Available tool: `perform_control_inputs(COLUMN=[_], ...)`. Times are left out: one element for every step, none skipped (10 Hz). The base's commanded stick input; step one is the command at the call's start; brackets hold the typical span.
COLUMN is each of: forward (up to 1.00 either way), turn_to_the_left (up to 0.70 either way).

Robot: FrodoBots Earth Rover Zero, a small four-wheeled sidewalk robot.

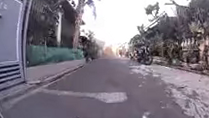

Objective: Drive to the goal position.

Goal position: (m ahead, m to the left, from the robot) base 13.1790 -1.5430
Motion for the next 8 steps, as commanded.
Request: perform_control_inputs(forward=[0.70,0.70,0.70,0.70,0.70,0.70,0.70,0.70], turn_to_the_left=[0.00,0.00,0.00,0.00,0.00,0.00,0.00,0.00])
